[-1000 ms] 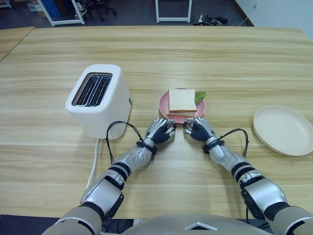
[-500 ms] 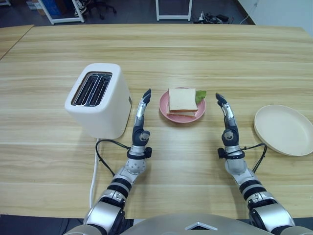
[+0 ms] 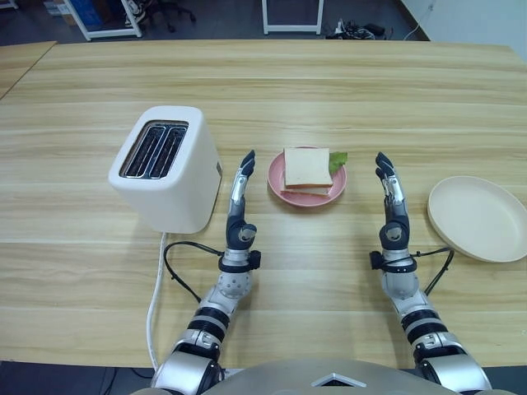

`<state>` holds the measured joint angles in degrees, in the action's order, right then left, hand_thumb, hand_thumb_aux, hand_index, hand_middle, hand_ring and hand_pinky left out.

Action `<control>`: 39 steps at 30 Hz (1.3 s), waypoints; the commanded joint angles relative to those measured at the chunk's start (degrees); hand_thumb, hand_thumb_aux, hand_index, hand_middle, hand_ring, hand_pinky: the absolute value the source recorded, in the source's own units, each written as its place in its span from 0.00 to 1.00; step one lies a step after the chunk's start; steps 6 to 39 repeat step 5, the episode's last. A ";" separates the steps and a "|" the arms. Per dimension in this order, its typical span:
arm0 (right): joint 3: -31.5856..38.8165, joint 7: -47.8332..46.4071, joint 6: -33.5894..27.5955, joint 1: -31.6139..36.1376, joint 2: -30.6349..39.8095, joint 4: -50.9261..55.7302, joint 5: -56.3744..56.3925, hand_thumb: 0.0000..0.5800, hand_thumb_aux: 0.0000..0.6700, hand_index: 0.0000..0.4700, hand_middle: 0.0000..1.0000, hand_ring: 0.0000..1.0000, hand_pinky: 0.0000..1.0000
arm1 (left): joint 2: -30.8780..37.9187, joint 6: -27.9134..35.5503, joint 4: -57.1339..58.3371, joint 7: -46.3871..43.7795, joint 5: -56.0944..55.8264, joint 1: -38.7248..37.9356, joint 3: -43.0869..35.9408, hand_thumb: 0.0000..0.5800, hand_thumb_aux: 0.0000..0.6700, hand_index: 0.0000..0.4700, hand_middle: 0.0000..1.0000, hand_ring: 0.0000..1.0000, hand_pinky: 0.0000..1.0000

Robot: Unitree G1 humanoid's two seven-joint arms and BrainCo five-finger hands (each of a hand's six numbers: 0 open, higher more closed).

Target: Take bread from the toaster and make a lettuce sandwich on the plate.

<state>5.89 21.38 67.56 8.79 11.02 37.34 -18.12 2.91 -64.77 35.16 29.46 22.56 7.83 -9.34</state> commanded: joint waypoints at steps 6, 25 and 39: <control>-0.56 -2.33 -1.53 -3.78 -2.82 -1.95 0.03 0.00 0.00 0.00 0.00 0.00 0.00 | -2.60 2.57 -1.86 -1.96 0.70 -5.86 -0.30 0.00 0.00 0.00 0.00 0.00 0.00; -0.56 -2.33 -1.53 -3.78 -2.82 -1.95 0.03 0.00 0.00 0.00 0.00 0.00 0.00 | -2.60 2.57 -1.86 -1.96 0.70 -5.86 -0.30 0.00 0.00 0.00 0.00 0.00 0.00; -0.56 -2.33 -1.53 -3.78 -2.82 -1.95 0.03 0.00 0.00 0.00 0.00 0.00 0.00 | -2.60 2.57 -1.86 -1.96 0.70 -5.86 -0.30 0.00 0.00 0.00 0.00 0.00 0.00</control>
